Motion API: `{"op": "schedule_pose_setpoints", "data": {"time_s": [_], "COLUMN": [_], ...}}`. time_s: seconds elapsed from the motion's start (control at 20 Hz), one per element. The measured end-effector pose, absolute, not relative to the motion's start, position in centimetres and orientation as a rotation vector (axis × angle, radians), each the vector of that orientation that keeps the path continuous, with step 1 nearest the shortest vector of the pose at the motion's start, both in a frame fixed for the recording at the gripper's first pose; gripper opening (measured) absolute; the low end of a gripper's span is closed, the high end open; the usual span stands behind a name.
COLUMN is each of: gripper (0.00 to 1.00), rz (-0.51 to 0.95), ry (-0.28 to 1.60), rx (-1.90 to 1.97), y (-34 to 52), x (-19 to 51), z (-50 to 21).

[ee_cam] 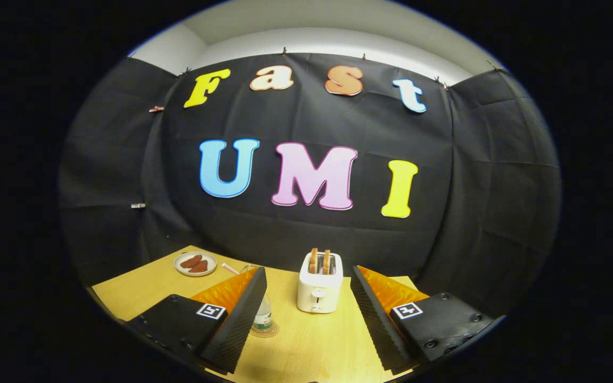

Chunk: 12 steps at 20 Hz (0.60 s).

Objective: Take the bottle from table, then pour the juice into the cup, finally place the bottle on the coaster

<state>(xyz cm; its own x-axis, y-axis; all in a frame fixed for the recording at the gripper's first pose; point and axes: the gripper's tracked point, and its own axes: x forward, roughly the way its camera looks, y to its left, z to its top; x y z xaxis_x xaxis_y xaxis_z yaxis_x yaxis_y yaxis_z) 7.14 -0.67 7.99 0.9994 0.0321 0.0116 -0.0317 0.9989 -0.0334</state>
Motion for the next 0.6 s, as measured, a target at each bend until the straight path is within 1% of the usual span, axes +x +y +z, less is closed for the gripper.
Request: {"op": "schedule_pose_setpoints", "data": {"time_s": [0.15, 0.35, 0.6], "gripper": [0.97, 0.97, 0.98], "rz": [-0.04, -0.105, -0.142], "ry": [-0.014, 0.009, 0.019], "rx": [0.007, 0.041, 0.061], "y": [-3.1, -4.9, -5.4], "x": [4.2, 1.3, -0.6], "z": [8.5, 7.5, 7.4]}}
